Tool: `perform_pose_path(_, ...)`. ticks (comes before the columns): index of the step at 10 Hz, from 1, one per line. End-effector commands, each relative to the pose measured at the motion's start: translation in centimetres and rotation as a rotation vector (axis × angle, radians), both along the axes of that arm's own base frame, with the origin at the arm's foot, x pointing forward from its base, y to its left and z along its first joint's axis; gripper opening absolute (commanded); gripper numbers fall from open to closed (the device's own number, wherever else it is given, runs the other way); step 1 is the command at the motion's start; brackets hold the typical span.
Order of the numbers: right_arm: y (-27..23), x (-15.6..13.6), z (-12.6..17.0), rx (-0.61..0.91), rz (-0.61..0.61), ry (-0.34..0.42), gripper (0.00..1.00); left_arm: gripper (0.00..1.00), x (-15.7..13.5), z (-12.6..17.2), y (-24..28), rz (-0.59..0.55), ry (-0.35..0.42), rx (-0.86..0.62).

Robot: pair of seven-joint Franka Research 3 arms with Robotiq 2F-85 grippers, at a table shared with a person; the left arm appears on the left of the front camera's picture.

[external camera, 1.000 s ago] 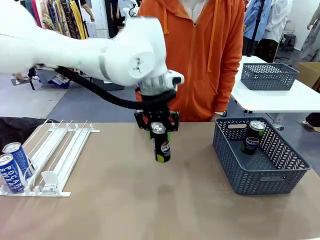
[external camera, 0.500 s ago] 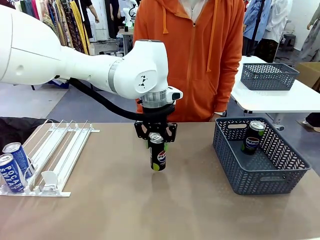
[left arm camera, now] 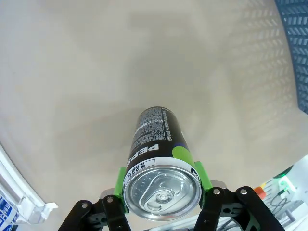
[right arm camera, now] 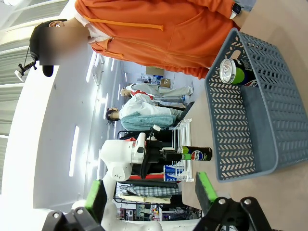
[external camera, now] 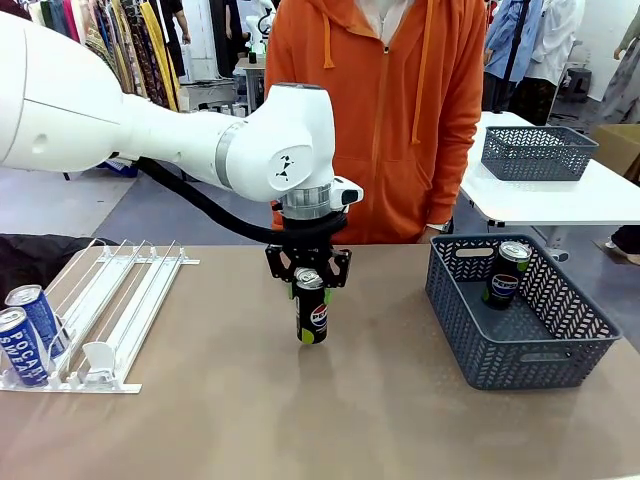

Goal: Retrieve and store the cans from the dispenser.
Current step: Pick up the last remaining can from one row of the Automatic Can Dispenser and place it in the middle of the table.

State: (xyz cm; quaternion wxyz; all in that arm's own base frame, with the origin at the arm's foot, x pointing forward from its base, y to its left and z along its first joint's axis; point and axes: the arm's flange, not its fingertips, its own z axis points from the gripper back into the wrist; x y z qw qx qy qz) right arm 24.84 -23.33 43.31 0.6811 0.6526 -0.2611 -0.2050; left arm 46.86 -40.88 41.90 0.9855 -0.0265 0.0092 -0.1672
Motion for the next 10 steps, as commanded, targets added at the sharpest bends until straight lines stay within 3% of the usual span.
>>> perform_pose_path(1,-0.2,0.1,0.4,0.013,-0.007,-0.016,1.00,1.00,-0.4,0.3,0.3,0.025,-0.038,0.031)
perform_pose_path(4,-0.2,0.1,0.4,0.013,-0.007,-0.016,1.00,1.00,-0.3,0.8,0.8,0.040,-0.046,0.018)
perform_pose_path(6,-0.2,0.1,0.4,0.013,-0.007,-0.016,1.00,1.00,-0.5,3.4,2.1,0.094,-0.090,-0.006)
perform_pose_path(8,-0.2,0.1,0.4,0.013,-0.007,-0.016,1.00,1.00,-2.2,9.8,6.1,0.140,-0.109,-0.118)
perform_pose_path(10,-0.2,0.1,0.4,0.013,-0.007,-0.016,1.00,1.00,-4.7,15.4,13.5,0.143,-0.018,-0.238)
